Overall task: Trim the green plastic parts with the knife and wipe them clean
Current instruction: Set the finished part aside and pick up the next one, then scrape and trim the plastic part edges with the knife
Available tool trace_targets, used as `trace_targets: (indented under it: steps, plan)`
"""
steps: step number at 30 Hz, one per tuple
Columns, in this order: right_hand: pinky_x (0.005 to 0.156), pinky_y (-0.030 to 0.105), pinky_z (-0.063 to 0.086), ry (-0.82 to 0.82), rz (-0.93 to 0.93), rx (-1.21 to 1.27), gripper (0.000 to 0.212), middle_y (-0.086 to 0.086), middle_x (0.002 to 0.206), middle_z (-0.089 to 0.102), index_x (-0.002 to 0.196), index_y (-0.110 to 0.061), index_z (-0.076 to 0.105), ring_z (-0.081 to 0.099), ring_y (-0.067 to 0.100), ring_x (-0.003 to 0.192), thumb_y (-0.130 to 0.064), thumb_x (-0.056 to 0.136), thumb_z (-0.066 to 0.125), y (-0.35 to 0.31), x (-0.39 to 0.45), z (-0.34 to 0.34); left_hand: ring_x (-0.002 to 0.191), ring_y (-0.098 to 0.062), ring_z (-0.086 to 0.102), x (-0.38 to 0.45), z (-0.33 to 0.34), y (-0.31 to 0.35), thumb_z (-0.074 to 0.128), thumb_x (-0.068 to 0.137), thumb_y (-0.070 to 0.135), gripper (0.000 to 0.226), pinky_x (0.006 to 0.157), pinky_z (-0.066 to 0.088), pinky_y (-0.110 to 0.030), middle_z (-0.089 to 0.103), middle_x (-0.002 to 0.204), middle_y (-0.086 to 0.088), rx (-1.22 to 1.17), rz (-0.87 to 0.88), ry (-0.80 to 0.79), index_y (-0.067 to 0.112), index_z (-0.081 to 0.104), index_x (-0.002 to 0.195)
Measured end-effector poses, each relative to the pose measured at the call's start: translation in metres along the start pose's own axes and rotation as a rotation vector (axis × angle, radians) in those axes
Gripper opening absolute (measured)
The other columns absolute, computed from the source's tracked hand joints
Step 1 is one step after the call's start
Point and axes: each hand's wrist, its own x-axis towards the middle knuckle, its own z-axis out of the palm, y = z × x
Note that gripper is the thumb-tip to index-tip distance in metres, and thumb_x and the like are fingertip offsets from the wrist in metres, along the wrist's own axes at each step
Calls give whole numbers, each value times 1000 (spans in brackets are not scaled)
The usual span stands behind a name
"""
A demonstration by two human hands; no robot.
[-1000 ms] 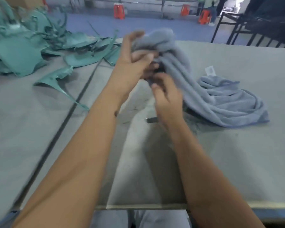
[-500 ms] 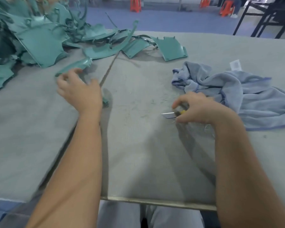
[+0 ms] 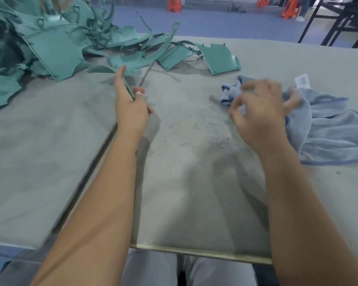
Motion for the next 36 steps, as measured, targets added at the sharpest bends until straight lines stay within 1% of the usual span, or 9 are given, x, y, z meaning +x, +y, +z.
trace_targets:
  steps: [2, 4, 7, 10, 12, 18, 23, 32, 36]
  plan:
    - [106, 45, 17, 565, -27, 123, 8, -4, 113, 62, 83, -18, 65, 53, 13, 114, -20, 89, 60, -6, -3, -1, 47, -2, 45, -7, 8, 1, 40, 97, 1, 67, 47, 44, -17, 59, 94, 3, -16, 32, -117, 36, 22, 151]
    - [98, 44, 34, 764, -67, 362, 5, 0, 103, 63, 83, -11, 60, 58, 13, 100, -10, 87, 61, -9, -2, 2, 46, -1, 45, -14, 18, 0, 46, 98, 6, 72, 45, 43, -18, 60, 90, 15, 16, 31, -204, 36, 11, 154]
    - [71, 30, 53, 440, 186, 1242, 14, 6, 85, 62, 86, -14, 46, 62, 15, 74, -4, 95, 51, -19, 1, 6, 39, -4, 39, -21, 32, -3, 50, 101, 20, 74, 41, 37, -19, 64, 77, 10, 27, -64, -338, 30, 0, 155]
    - [52, 32, 51, 85, 605, 1758, 14, 16, 73, 64, 89, -12, 42, 59, 23, 54, -12, 103, 41, -24, 3, 13, 39, -8, 39, -23, 34, -2, 40, 105, 24, 32, 43, 33, -21, 61, 59, 6, 28, -96, -504, 27, 44, 137]
    - [44, 23, 38, -34, 694, 1717, 15, 7, 60, 61, 89, -13, 44, 45, 16, 43, -15, 103, 41, -19, 4, 20, 42, -7, 43, -24, 33, -1, 42, 103, 17, 25, 46, 36, -21, 55, 51, 7, 74, -71, -577, 37, 55, 109]
    - [43, 21, 23, -125, 694, 1575, 22, 1, 54, 50, 81, -16, 56, 32, 11, 43, -22, 100, 46, -13, 4, 26, 45, -6, 45, -30, 33, 2, 49, 100, 11, 36, 51, 40, -13, 53, 51, 3, 218, 2, -723, 41, 57, 118]
    - [46, 22, 25, -284, 726, 1585, 57, -2, 59, 48, 95, -11, 69, 32, 10, 47, -44, 103, 24, -6, 8, 36, 47, -9, 49, -35, 35, 4, 43, 102, 7, 33, 50, 44, -18, 61, 56, 1, 185, -69, -815, 33, 55, 119]
    - [71, 21, 42, -152, 471, 1316, 11, 6, 85, 56, 91, -17, 63, 50, 11, 74, -14, 97, 54, -9, 1, 40, 40, -1, 36, -42, 54, 7, 43, 101, 23, 16, 41, 29, -15, 43, 47, 15, -60, -199, -556, 25, 57, 109]
    - [52, 25, 50, -56, 396, 1265, 9, 9, 69, 65, 93, -17, 61, 57, 11, 50, -16, 97, 54, -11, -2, 37, 43, -6, 33, -39, 50, 10, 40, 101, 19, 18, 43, 28, -22, 38, 47, 12, -80, -248, -514, 21, 57, 97]
